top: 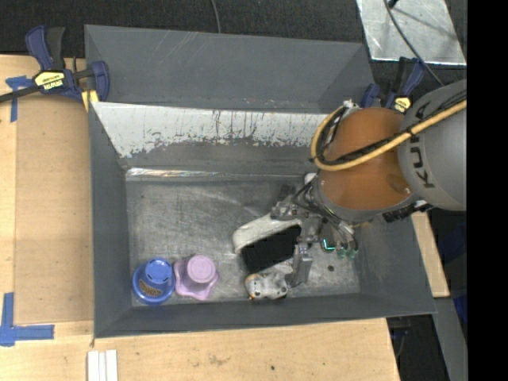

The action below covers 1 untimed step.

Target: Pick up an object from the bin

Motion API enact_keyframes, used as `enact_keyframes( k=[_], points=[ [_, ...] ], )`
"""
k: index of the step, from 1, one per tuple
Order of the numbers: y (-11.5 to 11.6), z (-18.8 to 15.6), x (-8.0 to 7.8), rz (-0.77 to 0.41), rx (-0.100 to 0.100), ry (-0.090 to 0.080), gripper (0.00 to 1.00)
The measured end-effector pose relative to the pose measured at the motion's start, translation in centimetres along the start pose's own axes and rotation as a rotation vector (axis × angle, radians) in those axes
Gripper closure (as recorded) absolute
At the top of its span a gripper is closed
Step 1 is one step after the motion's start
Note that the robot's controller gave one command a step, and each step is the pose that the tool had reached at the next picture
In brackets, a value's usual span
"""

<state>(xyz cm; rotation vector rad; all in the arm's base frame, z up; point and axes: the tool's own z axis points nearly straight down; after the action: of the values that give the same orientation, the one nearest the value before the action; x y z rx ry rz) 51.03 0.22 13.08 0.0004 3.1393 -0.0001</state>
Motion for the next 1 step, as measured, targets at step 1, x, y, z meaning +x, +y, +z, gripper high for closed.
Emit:
enact_keyframes(
  k=[1],
  points=[
    [1.45,5.1,-0.67,-0.039,0.005,-0.004,1.0]
  ],
)
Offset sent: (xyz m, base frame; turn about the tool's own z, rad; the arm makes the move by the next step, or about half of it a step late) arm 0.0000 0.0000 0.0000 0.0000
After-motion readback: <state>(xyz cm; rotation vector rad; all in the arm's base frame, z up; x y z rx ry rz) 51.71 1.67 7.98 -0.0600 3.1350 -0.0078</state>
